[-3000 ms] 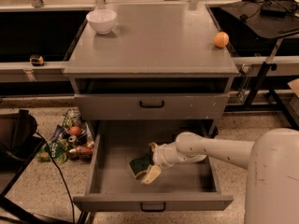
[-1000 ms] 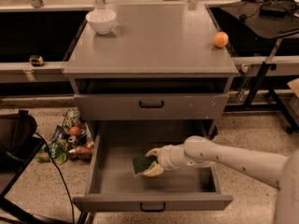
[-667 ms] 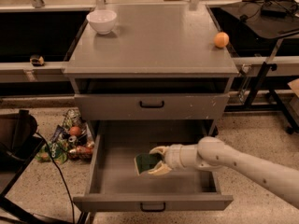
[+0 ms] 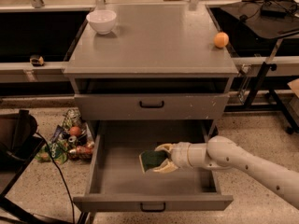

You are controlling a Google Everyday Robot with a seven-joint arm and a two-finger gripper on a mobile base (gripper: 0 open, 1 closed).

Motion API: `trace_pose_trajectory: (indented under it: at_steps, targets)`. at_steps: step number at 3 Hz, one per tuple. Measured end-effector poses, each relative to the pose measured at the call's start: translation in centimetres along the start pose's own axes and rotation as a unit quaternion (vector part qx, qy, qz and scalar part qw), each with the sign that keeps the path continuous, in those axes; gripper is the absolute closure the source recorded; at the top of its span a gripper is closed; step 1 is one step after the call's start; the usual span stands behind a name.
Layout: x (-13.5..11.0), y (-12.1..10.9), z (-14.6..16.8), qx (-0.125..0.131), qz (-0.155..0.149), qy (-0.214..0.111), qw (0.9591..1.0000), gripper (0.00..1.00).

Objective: Pick sponge from middle drawer and place on counter

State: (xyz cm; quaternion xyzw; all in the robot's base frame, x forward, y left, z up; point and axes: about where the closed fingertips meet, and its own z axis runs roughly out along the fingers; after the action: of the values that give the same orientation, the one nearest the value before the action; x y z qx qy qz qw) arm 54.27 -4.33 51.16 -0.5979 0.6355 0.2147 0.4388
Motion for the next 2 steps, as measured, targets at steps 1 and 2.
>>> trace_pose_trajectory:
  at_steps: [1,2]
  targets:
    - [-5.4,-0.9,-3.7,0.025,-0.064,-0.009,0.9976,1.0]
    - [-12.7,-1.9,-9.2,0.066,-0.148,0.004,0.9867,1.0]
